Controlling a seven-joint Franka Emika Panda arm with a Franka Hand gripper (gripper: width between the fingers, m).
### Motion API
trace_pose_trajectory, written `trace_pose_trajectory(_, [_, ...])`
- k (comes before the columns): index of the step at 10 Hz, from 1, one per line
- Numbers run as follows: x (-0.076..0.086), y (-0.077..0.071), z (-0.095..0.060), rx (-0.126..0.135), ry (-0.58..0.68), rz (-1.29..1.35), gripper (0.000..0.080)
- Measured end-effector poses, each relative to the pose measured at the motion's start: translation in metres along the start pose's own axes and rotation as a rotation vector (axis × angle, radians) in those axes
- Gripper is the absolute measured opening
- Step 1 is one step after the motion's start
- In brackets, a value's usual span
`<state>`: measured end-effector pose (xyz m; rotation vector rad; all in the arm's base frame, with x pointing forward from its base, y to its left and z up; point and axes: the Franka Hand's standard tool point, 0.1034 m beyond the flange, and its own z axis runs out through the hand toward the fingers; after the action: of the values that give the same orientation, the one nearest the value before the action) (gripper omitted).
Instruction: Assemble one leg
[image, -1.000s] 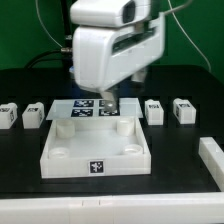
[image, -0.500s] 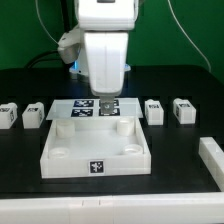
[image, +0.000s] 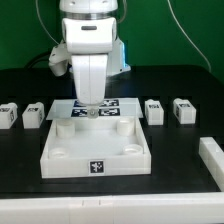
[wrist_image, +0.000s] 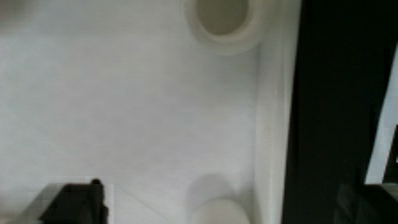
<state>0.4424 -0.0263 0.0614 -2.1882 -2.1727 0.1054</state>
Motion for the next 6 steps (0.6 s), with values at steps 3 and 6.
trace_pose_trajectory(3, [0.000, 0.000, 0.000, 0.001, 0.000, 0.000, 0.0650])
trace_pose_trajectory(6, [-0.007, -0.011, 0.018, 0.021, 0.009, 0.010, 0.0650])
